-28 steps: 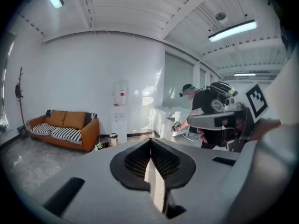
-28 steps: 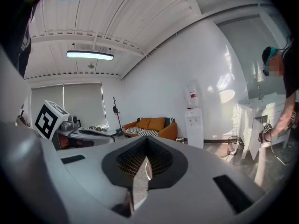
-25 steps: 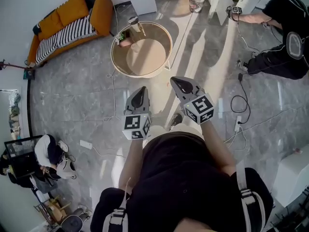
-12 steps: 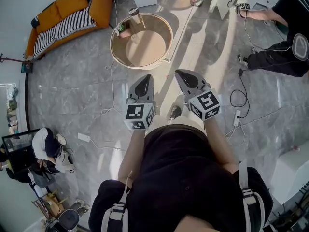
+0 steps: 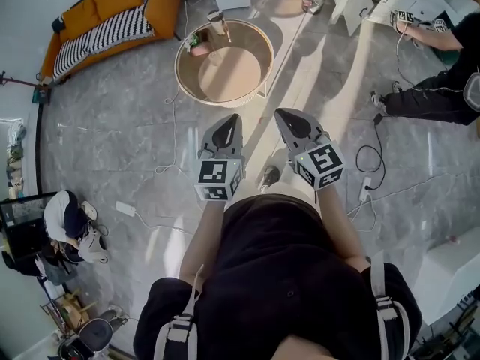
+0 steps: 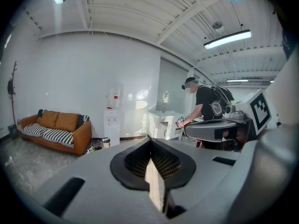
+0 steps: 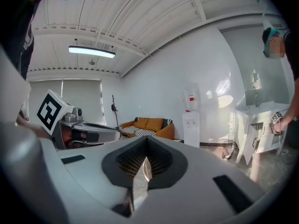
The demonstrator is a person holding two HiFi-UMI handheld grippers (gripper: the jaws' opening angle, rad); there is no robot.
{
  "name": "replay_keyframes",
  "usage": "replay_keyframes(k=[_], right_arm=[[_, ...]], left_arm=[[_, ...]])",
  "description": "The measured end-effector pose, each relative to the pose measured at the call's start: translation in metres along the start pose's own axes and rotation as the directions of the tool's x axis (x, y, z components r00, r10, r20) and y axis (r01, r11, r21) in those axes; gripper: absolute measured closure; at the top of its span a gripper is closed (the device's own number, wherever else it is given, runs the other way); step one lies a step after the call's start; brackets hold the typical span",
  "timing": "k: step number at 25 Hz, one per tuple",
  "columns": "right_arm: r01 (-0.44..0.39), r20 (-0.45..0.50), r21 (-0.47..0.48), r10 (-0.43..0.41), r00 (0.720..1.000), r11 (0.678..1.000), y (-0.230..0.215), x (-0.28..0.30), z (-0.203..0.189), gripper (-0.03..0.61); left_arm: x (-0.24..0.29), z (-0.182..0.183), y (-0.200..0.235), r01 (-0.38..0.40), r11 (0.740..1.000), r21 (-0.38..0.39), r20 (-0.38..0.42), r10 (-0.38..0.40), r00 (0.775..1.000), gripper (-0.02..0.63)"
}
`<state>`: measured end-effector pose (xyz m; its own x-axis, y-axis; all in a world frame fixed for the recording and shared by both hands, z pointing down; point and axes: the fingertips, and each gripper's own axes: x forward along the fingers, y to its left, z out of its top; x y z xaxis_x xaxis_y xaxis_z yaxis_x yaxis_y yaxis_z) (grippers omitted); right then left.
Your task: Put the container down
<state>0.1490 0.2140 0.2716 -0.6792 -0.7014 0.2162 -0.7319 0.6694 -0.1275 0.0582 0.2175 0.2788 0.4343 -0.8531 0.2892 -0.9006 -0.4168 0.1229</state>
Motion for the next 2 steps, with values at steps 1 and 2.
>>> replay_keyframes(k=[1,2], right_arm=[[0.001,0.000,0.000,-0.001,1.000,1.000,0.0017,0.0005,0.0003,0.575],[0.002,0.000,0.000,-0.002,1.000,1.000,0.0034,0.0009,0.0006,0.575]], left_arm=[[-0.0007,-0.0008,0.0012,0.003,1.000,0.011,-0.001,-0.003,1.000,0.595],[-0.0014,-0.0020,0.0025,0.006,1.000,0.024,-0.003,-0.006,1.000,0.595]])
